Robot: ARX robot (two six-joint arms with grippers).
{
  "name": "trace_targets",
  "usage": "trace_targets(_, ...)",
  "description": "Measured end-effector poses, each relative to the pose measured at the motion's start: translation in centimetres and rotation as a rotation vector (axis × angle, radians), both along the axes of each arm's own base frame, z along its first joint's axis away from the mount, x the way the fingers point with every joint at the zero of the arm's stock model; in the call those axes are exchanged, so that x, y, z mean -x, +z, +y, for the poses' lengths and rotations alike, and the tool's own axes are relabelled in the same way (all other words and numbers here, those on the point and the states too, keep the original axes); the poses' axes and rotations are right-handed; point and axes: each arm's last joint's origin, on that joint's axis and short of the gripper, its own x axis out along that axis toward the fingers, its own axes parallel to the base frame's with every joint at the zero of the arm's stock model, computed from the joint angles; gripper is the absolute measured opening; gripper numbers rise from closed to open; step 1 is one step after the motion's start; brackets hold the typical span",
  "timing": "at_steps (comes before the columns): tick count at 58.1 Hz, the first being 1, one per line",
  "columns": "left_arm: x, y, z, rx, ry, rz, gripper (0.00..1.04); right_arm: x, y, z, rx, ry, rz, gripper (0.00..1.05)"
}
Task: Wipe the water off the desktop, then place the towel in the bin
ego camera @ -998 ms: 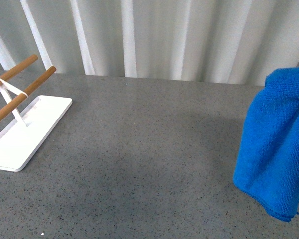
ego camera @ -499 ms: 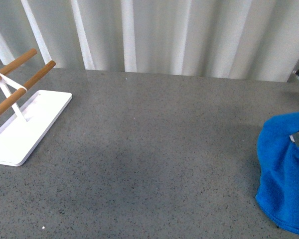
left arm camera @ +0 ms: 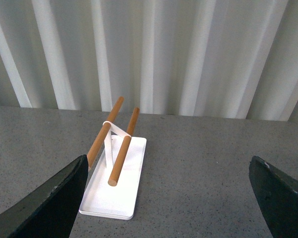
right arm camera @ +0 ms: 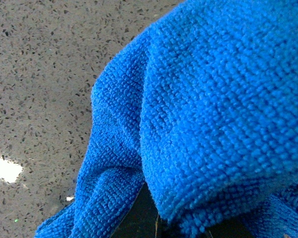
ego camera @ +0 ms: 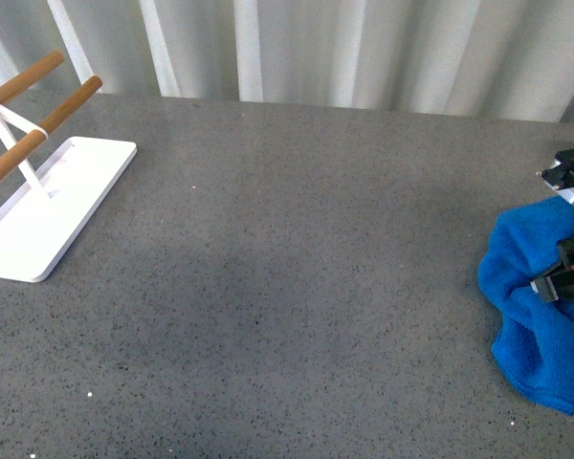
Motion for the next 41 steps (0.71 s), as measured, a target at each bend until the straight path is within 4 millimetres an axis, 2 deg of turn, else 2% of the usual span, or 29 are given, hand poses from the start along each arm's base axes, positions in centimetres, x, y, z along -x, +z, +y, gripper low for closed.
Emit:
trace_targets(20, 0.0, 0.0, 0.0, 0.0, 0.0, 0.0, 0.98, -0.6, -1.6, -3.9, -0.014, -0.052, 0.012, 0.05)
trace_targets(31, 0.0, 0.0, 0.0, 0.0, 0.0, 0.0, 0.98, -2.8, -1.8, -5.0, 0.027, -0.064, -0.015, 0.05)
trace_targets(41, 0.0, 0.0, 0.0, 0.0, 0.0, 0.0, 0.98, -5.5, -1.7, -5.0, 0.091, -0.076, -0.062, 0.05)
